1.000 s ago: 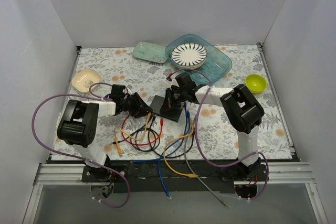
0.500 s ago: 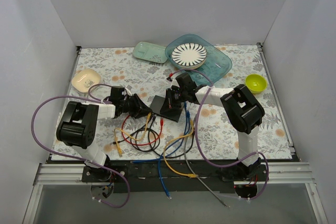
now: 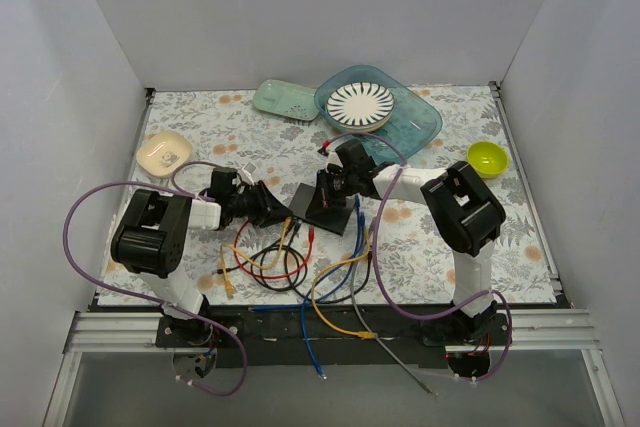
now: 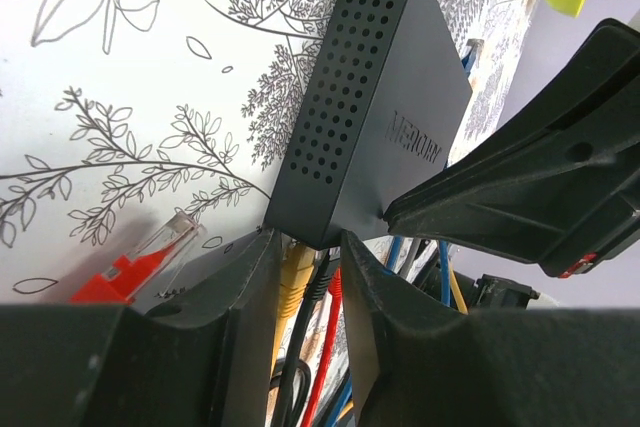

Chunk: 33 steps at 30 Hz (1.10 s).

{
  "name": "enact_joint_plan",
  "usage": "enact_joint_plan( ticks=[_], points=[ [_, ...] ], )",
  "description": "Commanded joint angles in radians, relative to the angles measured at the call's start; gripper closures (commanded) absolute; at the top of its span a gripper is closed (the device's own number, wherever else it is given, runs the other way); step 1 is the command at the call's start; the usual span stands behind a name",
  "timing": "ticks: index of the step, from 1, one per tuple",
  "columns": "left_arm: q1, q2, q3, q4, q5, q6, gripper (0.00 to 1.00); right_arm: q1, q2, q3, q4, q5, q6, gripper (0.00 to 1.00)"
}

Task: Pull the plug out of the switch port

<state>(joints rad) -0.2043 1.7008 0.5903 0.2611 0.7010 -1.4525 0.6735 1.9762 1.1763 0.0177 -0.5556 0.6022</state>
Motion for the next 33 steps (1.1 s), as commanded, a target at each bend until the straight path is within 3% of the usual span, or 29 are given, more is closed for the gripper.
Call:
enact_joint_plan(
  ticks=[1,5,8,9,13,20,28,33],
  points=[
    [-0.020,0.033,-0.056,-0.068,-0.003,0.061,0.80,-0.002,0.000,-0.044,-0.076,0.063,-0.045,0.99],
    [-0.018,0.020,-0.061,-0.068,-0.008,0.055,0.75,0.000,-0.017,-0.038,-0.107,0.091,-0.076,0.98],
    [-0.020,0.028,-0.063,-0.066,-0.011,0.037,0.75,0.008,-0.056,-0.020,-0.210,0.207,-0.143,0.86],
    [-0.020,0.031,-0.063,-0.068,-0.012,0.018,0.75,0.008,-0.086,-0.024,-0.232,0.241,-0.157,0.78],
    [-0.018,0.030,-0.079,-0.043,-0.024,-0.037,0.73,0.006,-0.203,-0.111,-0.285,0.455,-0.170,0.64],
    [-0.018,0.016,-0.087,-0.033,-0.040,-0.066,0.72,0.000,-0.297,-0.267,-0.262,0.476,-0.068,0.63],
    [-0.018,0.007,-0.075,-0.051,-0.043,-0.063,0.71,-0.011,-0.280,-0.270,-0.288,0.480,-0.018,0.60],
    [-0.018,0.002,-0.075,-0.060,-0.043,-0.060,0.71,-0.020,-0.350,-0.291,-0.289,0.473,0.004,0.58]
  ],
)
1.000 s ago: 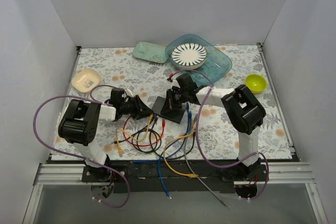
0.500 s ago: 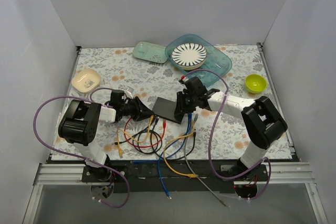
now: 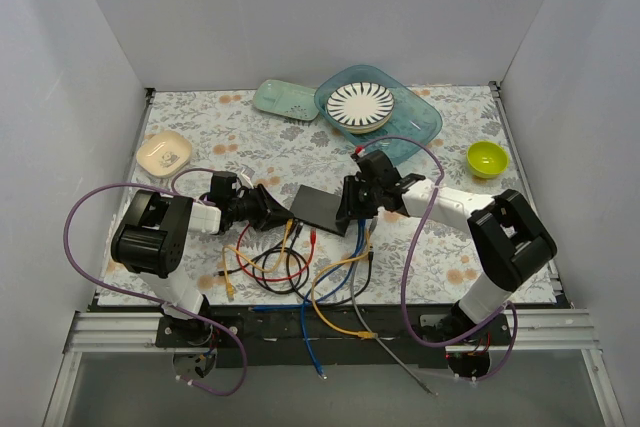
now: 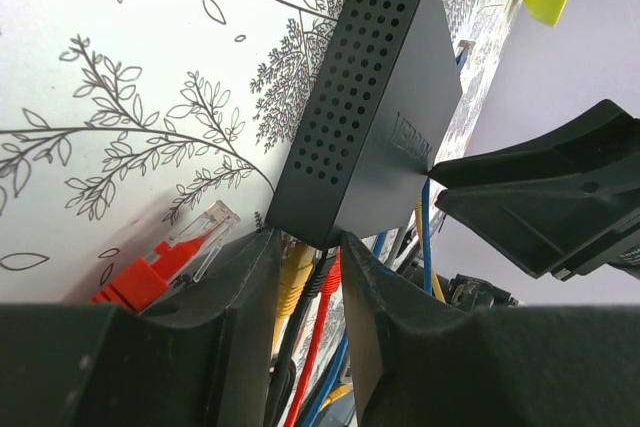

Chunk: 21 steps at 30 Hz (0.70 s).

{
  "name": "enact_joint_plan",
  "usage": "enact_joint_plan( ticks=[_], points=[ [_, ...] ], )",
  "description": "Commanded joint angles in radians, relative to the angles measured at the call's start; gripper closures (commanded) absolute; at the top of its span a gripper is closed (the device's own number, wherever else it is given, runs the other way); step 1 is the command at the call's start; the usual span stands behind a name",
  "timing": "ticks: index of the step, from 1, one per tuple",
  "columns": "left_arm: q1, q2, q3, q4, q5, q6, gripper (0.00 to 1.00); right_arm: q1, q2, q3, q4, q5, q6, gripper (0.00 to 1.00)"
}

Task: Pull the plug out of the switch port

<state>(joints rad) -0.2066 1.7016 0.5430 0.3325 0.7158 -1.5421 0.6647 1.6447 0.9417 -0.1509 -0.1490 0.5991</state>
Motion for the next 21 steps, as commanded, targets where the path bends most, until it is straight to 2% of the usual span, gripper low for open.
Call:
enact_joint_plan(
  ticks=[1,9,12,15,21],
  points=[
    [-0.016,0.003,-0.028,-0.132,-0.058,0.031,0.71,-0.011,-0.020,-0.058,-0.125,0.063,0.010,0.58],
    [-0.016,0.003,-0.011,-0.161,-0.076,0.040,0.71,-0.017,-0.052,-0.078,-0.128,0.046,0.044,0.56],
    [-0.017,0.003,-0.009,-0.161,-0.075,0.037,0.71,-0.019,-0.045,-0.119,-0.080,0.032,0.051,0.55],
    [-0.016,0.004,-0.011,-0.161,-0.065,0.036,0.71,-0.025,-0.017,-0.141,-0.010,-0.023,0.070,0.56],
    [-0.017,-0.011,-0.017,-0.159,-0.058,0.033,0.71,-0.065,0.084,-0.063,0.062,-0.057,0.096,0.59]
  ],
)
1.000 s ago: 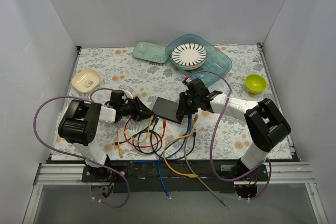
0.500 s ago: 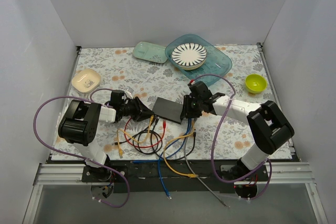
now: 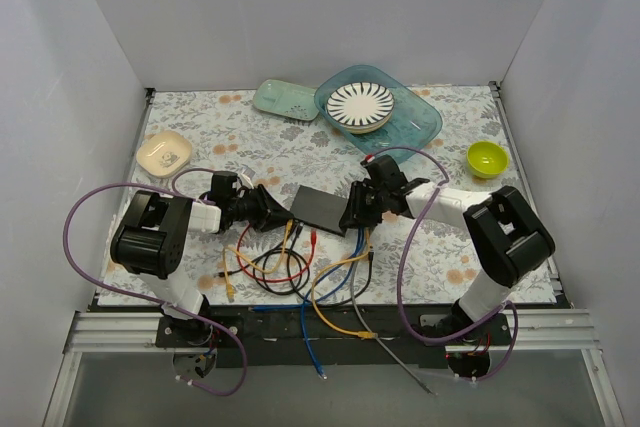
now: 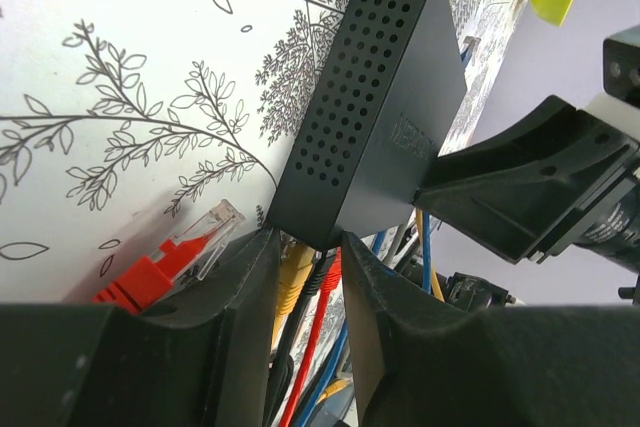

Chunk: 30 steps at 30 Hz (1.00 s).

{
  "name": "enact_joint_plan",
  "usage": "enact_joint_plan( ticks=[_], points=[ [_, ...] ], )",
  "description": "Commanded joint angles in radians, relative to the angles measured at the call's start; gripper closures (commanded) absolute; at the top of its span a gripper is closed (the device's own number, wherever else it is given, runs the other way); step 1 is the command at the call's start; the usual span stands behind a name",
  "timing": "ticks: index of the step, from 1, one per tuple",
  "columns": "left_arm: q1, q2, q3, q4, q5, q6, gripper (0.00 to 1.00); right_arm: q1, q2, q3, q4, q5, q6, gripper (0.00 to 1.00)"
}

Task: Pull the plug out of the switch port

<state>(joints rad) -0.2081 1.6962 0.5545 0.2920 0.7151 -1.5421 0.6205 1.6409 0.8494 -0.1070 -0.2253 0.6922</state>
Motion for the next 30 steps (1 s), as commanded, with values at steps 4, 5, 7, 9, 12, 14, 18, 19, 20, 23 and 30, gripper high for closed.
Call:
enact_joint_plan(
  ticks=[4,5,7,9,12,14,18,19,20,23,30],
  points=[
    [-0.014,-0.004,-0.031,-0.099,-0.030,0.024,0.70,-0.067,0.138,0.091,0.026,0.001,-0.002,0.60],
    [-0.014,-0.003,-0.033,-0.077,-0.023,0.017,0.70,-0.074,0.146,0.106,0.026,-0.003,-0.005,0.60],
    [-0.016,0.005,-0.034,-0.057,-0.006,0.002,0.70,-0.088,0.168,0.122,0.026,-0.016,-0.010,0.60],
    [-0.016,0.008,-0.044,-0.010,0.020,-0.016,0.70,-0.097,0.181,0.140,0.027,-0.028,-0.011,0.60],
    [-0.014,0.005,-0.062,0.050,0.030,-0.049,0.70,-0.104,0.200,0.163,0.023,-0.034,-0.013,0.61],
    [-0.014,0.000,-0.067,0.071,0.026,-0.067,0.70,-0.104,0.179,0.177,0.006,-0.010,-0.022,0.62],
    [-0.016,-0.013,-0.077,0.091,0.018,-0.081,0.69,-0.093,0.048,0.171,0.015,0.084,-0.063,0.62],
    [-0.014,-0.018,-0.083,0.099,0.018,-0.084,0.69,-0.085,0.019,0.184,0.027,0.078,-0.086,0.61],
    [-0.014,-0.026,-0.090,0.117,0.014,-0.091,0.69,-0.082,0.014,0.198,0.027,0.067,-0.094,0.61],
    [-0.014,-0.029,-0.113,0.147,0.006,-0.102,0.68,-0.067,0.046,0.255,0.036,-0.014,-0.094,0.63],
    [-0.014,-0.012,-0.140,0.161,-0.025,-0.133,0.69,-0.028,0.229,0.358,0.069,-0.207,-0.074,0.79]
  ],
)
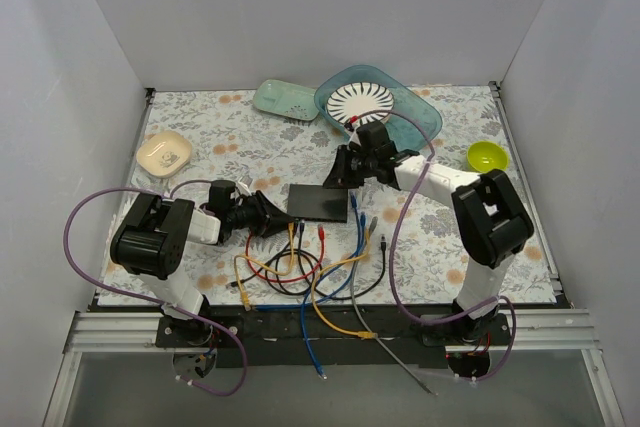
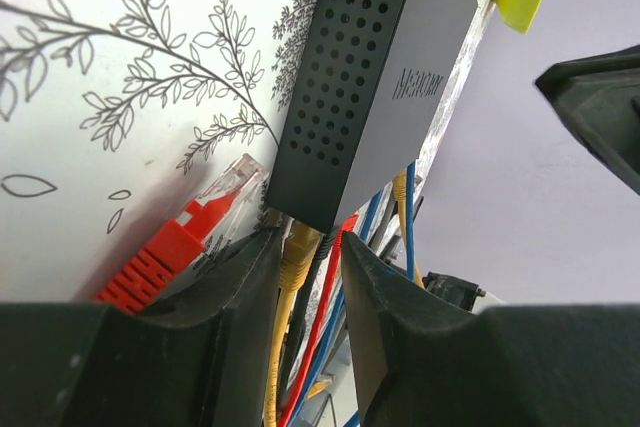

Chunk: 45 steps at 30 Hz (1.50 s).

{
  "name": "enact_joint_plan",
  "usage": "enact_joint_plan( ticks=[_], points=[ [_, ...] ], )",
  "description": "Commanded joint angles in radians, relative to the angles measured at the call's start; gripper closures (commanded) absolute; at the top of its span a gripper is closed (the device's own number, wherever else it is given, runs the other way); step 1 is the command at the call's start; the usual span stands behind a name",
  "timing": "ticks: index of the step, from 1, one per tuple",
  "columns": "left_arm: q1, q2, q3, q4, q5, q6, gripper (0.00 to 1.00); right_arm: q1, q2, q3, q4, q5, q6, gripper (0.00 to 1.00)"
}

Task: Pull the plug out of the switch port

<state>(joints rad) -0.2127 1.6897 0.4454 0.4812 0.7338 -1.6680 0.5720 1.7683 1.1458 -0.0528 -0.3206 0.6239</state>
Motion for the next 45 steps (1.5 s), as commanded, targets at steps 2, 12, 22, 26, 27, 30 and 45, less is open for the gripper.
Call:
enact_joint_plan(
  ticks=[2,12,22,26,27,30,45],
  points=[
    [-0.010,-0.007,-0.037,-0.020,-0.071,-0.024,0.69,0.026,0.141,0.065,0.043,-0.127,0.006,0.81],
    [-0.010,0.031,-0.063,0.076,-0.134,-0.167,0.71,0.029,0.249,0.058,0.099,-0.176,0.073,0.85],
    [-0.010,0.056,-0.071,0.065,-0.186,-0.213,0.78,0.029,0.260,0.009,0.099,-0.173,0.054,0.87],
    [-0.010,0.090,-0.070,0.074,-0.191,-0.259,0.78,0.029,0.260,0.002,0.102,-0.176,0.056,0.87],
    [-0.010,0.097,-0.070,0.077,-0.191,-0.266,0.78,0.029,0.261,0.002,0.102,-0.175,0.054,0.87],
    [-0.010,0.110,-0.059,0.068,-0.191,-0.308,0.75,0.029,0.263,0.000,0.102,-0.176,0.054,0.87],
    [-0.010,0.140,-0.034,0.007,-0.140,-0.266,1.00,0.029,0.258,-0.004,0.091,-0.172,0.045,0.88]
  ],
)
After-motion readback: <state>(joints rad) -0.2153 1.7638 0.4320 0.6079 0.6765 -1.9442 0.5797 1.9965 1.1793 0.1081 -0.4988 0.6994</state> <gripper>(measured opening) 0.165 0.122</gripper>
